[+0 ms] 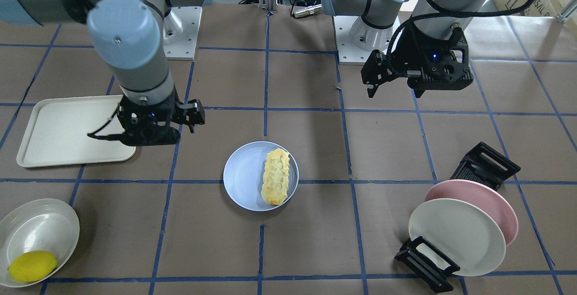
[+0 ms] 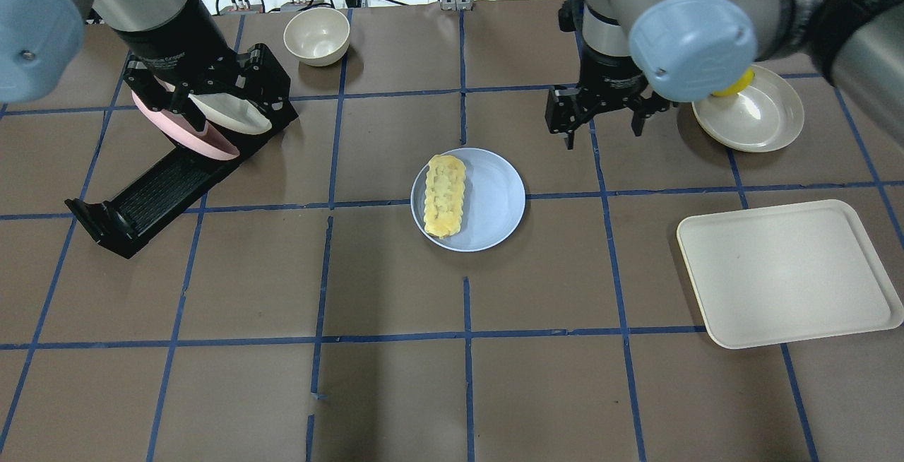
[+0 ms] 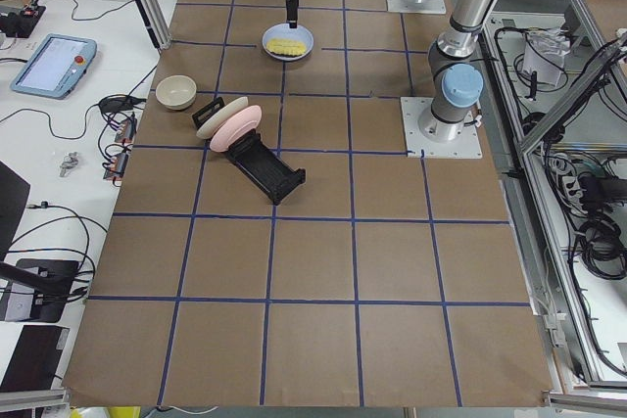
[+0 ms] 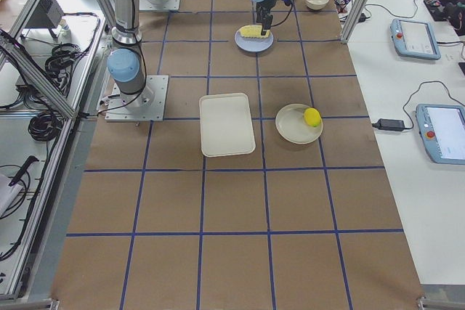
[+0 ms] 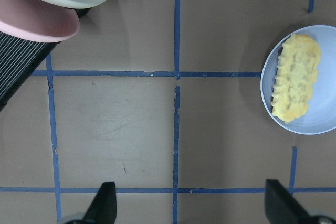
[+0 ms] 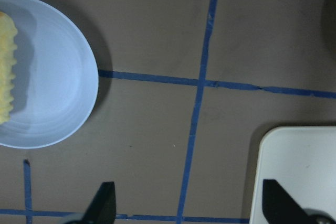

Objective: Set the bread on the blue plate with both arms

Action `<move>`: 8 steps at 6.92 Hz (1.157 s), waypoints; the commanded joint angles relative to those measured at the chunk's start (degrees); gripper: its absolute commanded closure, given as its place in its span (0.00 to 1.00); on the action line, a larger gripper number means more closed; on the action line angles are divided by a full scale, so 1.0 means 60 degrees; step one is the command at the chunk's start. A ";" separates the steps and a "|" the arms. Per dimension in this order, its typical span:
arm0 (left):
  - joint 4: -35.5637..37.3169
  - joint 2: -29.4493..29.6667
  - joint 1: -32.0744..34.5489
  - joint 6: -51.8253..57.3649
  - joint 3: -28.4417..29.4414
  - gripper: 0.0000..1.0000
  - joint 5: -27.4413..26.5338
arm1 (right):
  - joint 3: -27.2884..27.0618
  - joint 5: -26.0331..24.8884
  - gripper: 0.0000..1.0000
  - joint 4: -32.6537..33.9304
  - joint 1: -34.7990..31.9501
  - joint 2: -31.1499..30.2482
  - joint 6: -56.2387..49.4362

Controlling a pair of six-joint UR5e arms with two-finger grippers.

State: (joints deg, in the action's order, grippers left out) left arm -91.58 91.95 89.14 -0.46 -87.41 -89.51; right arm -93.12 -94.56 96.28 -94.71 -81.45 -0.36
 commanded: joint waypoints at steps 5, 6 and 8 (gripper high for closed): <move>-0.0674 0.0129 -0.0003 0.0004 0.0520 0.00 -0.0023 | -0.1223 0.0731 0.00 -0.0021 0.1005 -0.1952 -0.1690; -0.0602 0.0071 0.0012 0.0004 0.0347 0.00 0.0020 | -0.1223 0.0759 0.00 -0.0021 0.1019 -0.1966 -0.1654; -0.0572 0.0129 0.0012 -0.0010 0.0316 0.00 0.0020 | -0.0961 0.0818 0.00 0.0038 0.0990 -0.1996 -0.1624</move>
State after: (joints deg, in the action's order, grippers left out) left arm -95.13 92.57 89.20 -0.46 -85.33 -89.41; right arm -99.70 -89.87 96.30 -88.68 -93.41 -10.01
